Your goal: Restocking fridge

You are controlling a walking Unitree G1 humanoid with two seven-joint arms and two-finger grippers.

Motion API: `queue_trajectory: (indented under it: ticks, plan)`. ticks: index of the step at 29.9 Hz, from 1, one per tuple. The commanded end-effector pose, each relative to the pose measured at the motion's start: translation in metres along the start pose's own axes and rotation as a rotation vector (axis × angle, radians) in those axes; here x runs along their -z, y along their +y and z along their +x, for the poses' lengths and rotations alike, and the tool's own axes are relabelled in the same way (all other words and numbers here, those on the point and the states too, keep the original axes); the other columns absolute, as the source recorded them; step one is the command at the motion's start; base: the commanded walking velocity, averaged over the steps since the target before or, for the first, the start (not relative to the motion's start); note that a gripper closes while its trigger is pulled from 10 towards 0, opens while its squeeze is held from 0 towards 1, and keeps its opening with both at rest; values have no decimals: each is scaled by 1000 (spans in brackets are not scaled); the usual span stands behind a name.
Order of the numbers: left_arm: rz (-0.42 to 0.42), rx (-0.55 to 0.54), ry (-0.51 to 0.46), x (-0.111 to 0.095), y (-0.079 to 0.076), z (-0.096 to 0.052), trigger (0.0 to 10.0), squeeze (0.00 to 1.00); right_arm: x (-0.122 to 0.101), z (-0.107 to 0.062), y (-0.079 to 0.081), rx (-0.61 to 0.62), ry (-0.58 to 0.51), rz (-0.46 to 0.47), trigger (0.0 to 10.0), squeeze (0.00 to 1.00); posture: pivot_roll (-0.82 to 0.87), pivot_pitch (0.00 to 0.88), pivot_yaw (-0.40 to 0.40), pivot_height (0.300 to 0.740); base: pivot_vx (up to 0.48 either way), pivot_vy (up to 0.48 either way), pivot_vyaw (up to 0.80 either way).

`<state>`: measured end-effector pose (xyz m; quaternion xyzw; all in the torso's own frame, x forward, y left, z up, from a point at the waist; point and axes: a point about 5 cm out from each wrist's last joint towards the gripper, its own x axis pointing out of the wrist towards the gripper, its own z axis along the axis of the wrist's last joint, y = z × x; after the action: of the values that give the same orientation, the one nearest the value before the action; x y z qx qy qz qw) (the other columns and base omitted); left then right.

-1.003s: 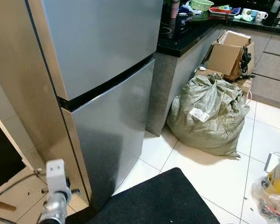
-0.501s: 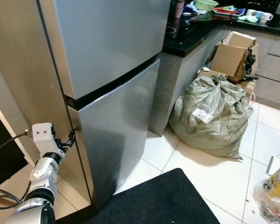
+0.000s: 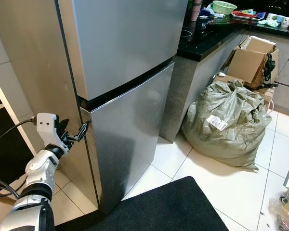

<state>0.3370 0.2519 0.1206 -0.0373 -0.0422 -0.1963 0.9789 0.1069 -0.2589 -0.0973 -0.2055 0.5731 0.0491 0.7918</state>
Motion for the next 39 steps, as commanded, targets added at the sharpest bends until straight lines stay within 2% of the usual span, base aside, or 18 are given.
queue_trajectory:
  ticks: [1, 6, 8, 9, 16, 17, 22, 25, 26, 28, 29, 32, 33, 34, 39]
  plan:
    - [18, 85, 12, -7, -4, 6, 10000, 1000, 0, 0, -2, 18, -5, -1, 10000, 0, -124, 0, -25, 740, 0, 0, 0]
    - [36, 115, 36, -7, -4, 5, 10000, 1000, 0, 0, -2, 16, -7, -2, 10000, 0, -124, 0, -25, 740, 0, 0, 0]
    - [49, 117, 35, -8, -5, 7, 10000, 965, -2, 0, -2, 17, -10, -2, 10000, 0, -124, 0, -26, 740, 0, 0, 0]
    - [46, 125, 31, -8, -7, 8, 10000, 0, -2, 0, -2, 18, -12, -3, 10000, 0, -125, 0, -26, 740, 0, 0, 0]
    - [64, 168, 33, -9, -16, 16, 10000, 0, -4, 0, -3, 21, -16, -6, 10000, 0, -125, 0, -27, 740, 0, 0, 0]
    - [85, 178, 36, -9, -21, 22, 10000, 0, -4, 0, -4, 22, -16, -8, 10000, 0, -125, 0, -28, 740, 0, 0, 0]
    - [94, 215, 27, -11, -31, 29, 10000, 0, -4, 0, -4, 23, -16, -11, 10000, 0, -125, 0, -30, 740, 0, 0, 0]
    - [72, 342, 20, -10, -51, 38, 10000, 0, -4, 0, -4, 23, -15, -12, 10000, 0, -125, 0, -30, 740, 0, 0, 0]
    - [72, 342, 20, -10, -51, 38, 10000, 0, -4, 0, -4, 23, -15, -12, 10000, 0, -125, 0, -30, 740, 0, 0, 0]
    - [69, 416, 26, -6, -64, 40, 10000, 0, -4, 0, -5, 24, -14, -12, 10000, 0, -125, 0, -29, 740, 0, 0, 0]
    - [69, 416, 26, -6, -64, 40, 10000, 0, -4, 0, -5, 24, -14, -12, 10000, 0, -125, 0, -29, 740, 0, 0, 0]
    - [36, 528, 26, 2, -86, 42, 10000, 0, -3, 0, -4, 25, -14, -8, 10000, 0, -129, 0, -27, 740, 0, 0, 0]
    - [36, 528, 26, 2, -86, 42, 10000, 0, -3, 0, -4, 25, -14, -8, 10000, 0, -129, 0, -27, 740, 0, 0, 0]
    - [16, 570, 20, 3, -94, 43, 10000, 0, -3, 0, -4, 24, -14, -5, 10000, 0, -130, 0, -25, 740, 0, 0, 0]
    - [3, 608, 10, 2, -101, 46, 10000, 0, -3, 0, -4, 25, -15, -3, 10000, 0, -131, 0, -26, 740, 0, 0, 0]
